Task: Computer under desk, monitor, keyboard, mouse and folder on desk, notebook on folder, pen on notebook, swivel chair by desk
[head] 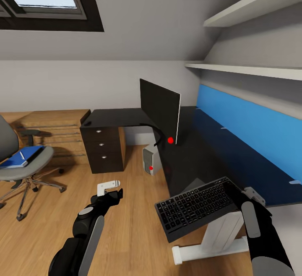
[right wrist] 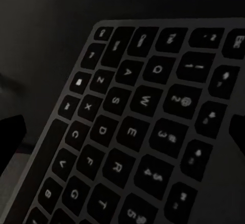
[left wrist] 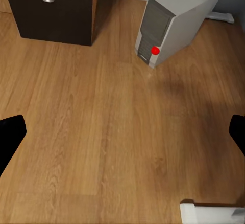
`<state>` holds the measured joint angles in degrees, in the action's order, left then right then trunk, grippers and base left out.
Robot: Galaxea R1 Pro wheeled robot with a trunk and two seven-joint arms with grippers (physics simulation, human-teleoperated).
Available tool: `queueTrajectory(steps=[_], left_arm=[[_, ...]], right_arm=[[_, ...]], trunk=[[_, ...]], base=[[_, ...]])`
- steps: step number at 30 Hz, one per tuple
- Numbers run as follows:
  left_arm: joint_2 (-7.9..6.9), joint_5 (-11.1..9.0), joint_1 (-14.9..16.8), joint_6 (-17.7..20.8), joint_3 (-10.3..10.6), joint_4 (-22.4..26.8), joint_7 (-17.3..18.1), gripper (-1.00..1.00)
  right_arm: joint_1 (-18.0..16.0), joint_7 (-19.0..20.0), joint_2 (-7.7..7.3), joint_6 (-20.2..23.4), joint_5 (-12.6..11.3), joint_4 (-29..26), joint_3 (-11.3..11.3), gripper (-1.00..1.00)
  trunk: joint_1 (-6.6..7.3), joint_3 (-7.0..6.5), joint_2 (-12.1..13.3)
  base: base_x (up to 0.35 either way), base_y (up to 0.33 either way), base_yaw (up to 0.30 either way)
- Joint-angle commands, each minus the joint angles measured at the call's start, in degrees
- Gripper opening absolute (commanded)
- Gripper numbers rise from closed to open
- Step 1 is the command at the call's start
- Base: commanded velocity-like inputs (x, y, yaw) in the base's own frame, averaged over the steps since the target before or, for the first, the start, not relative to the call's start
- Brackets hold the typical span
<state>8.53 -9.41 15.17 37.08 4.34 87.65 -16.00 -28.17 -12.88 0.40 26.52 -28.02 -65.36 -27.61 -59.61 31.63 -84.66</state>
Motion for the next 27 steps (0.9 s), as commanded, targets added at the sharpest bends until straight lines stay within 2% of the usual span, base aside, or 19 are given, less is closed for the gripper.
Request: queueTrajectory(steps=[1, 6, 13, 27], left_arm=[[-0.01, -0.61, 0.04, 0.19, 0.06, 0.07, -0.52, 1.0], [-0.01, -0.61, 0.04, 0.19, 0.06, 0.07, -0.52, 1.0], [-0.01, -0.61, 0.04, 0.19, 0.06, 0.07, -0.52, 1.0], [0.04, -0.61, 0.04, 0.19, -0.06, 0.28, -0.35, 1.0]], right_arm=[[-0.05, -0.39, 0.04, 0.2, -0.6, -0.11, -0.08, 1.0], [-0.05, -0.39, 0.04, 0.2, -0.62, -0.12, -0.08, 1.0], [-0.05, -0.4, 0.04, 0.2, -0.63, -0.12, -0.08, 1.0], [-0.05, -0.41, 0.04, 0.2, -0.64, -0.12, -0.1, 1.0]], trunk=[[0.0, 0.06, -0.03], [0.0, 0.06, -0.03], [0.0, 0.06, -0.03], [0.0, 0.06, -0.03]], base=[[0.0, 0.0, 0.0], [-0.048, 0.0, 0.0], [-0.206, 0.0, 0.0], [-0.013, 0.0, 0.0]])
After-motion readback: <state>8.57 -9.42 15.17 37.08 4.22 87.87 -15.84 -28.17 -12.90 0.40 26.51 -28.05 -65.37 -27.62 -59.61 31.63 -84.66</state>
